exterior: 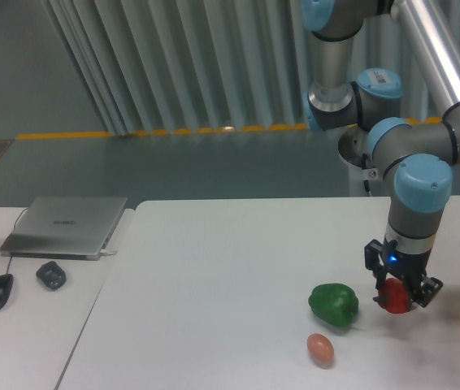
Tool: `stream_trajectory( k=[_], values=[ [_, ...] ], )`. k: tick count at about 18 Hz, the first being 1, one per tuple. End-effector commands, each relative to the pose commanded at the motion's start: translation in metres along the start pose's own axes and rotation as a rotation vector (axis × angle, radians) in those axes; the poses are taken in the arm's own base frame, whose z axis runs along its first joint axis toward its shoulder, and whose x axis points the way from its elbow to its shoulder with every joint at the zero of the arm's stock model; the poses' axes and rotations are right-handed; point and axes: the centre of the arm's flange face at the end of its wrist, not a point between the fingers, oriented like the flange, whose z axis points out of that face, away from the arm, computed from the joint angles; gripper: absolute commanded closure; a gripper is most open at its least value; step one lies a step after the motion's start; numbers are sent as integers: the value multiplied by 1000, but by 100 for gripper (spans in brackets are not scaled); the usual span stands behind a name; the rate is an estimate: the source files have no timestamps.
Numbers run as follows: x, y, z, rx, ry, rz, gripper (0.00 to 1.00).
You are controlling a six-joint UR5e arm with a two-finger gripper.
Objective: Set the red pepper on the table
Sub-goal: 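Carry the red pepper onto the table beside the green pepper, then lower the red pepper onto the table and open the gripper, then lift the open gripper up away from the red pepper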
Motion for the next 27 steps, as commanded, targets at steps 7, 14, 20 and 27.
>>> stream_trajectory(
  k=[7,14,20,27],
  values=[
    [3,-1,7,-6,8,5,27],
    [1,-1,-7,-5,-35,11,1],
    [9,-14,-39,-19,-216,197,0],
    [8,3,-50,-138,-250,414,0]
  ],
)
